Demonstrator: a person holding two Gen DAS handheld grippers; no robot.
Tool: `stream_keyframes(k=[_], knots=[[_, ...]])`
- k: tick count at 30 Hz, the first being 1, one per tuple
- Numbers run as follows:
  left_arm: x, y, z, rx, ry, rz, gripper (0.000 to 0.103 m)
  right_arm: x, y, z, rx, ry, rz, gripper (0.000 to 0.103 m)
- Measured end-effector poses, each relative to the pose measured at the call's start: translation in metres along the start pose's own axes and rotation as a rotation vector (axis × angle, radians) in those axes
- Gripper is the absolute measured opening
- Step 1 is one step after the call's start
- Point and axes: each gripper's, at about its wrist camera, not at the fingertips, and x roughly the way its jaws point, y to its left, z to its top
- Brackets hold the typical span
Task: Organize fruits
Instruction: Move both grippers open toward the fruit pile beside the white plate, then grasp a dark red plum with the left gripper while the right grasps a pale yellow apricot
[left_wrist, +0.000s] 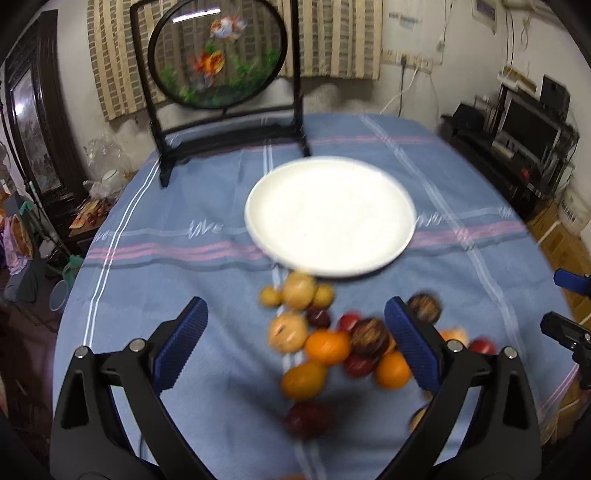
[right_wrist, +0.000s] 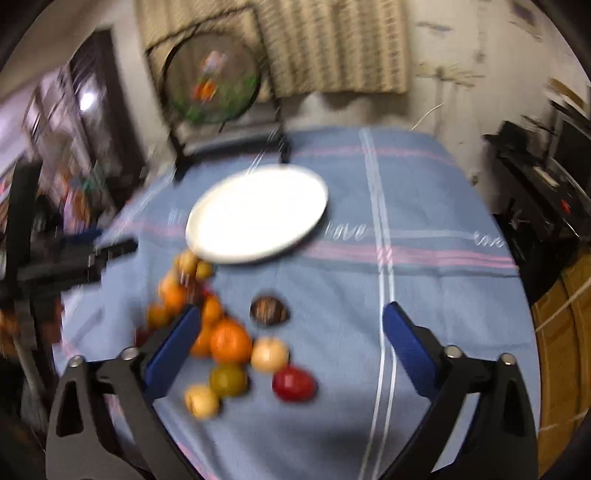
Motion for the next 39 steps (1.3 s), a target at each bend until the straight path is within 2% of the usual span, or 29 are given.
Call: stream_keyframes(k=[4,9,14,17,19,22,24,25,26,27,32,36,38,39], knots=[[0.0,0.01,-0.032,0.037,0.067,-0.033,0.098,0.027,0.024,-0.027,-0.058,0.165,0.098,0.068],[0.002,0.02,-0.064,0.054,0.128,-0.057,0.098,0.056,0.055,-0.054,-0.077,0.303,0.213,0.061],[0.014,0.022,-0.077,0.028,0.185,-0.082,0.098,0.074,0.066,-0.058,-0.044,0.359,0.269,0.055],[0.023,0.015,-0.08,0.04,0.197,-0.102,0.098,0.078,0.066,-0.056,-0.034,0.358,0.246,0.052],[0.03,0.008,-0.079,0.055,0.201,-0.122,0.098,0.08,0.067,-0.055,-0.045,0.361,0.218,0.038],[0.046,0.0,-0.079,0.075,0.221,-0.139,0.097,0.079,0.061,-0.055,-0.043,0.376,0.223,0.032],[0.06,-0.004,-0.082,0.092,0.254,-0.142,0.085,0.076,0.061,-0.057,-0.051,0.377,0.215,0.032],[0.064,-0.006,-0.083,0.094,0.27,-0.152,0.06,0.075,0.062,-0.057,-0.052,0.372,0.211,0.031],[0.072,-0.006,-0.085,0.088,0.297,-0.182,0.041,0.075,0.062,-0.057,-0.052,0.369,0.208,0.031],[0.073,-0.005,-0.085,0.069,0.296,-0.205,0.041,0.073,0.062,-0.058,-0.05,0.37,0.207,0.031],[0.071,-0.004,-0.081,0.084,0.287,-0.232,0.041,0.064,0.064,-0.054,-0.056,0.35,0.216,0.03],[0.054,0.006,-0.07,0.064,0.255,-0.247,0.04,0.058,0.058,-0.048,-0.035,0.324,0.228,0.026],[0.042,0.011,-0.063,0.062,0.23,-0.255,0.041,0.053,0.058,-0.043,-0.032,0.311,0.247,0.023],[0.038,0.014,-0.057,0.059,0.217,-0.26,0.041,0.051,0.058,-0.039,-0.037,0.303,0.266,0.013]])
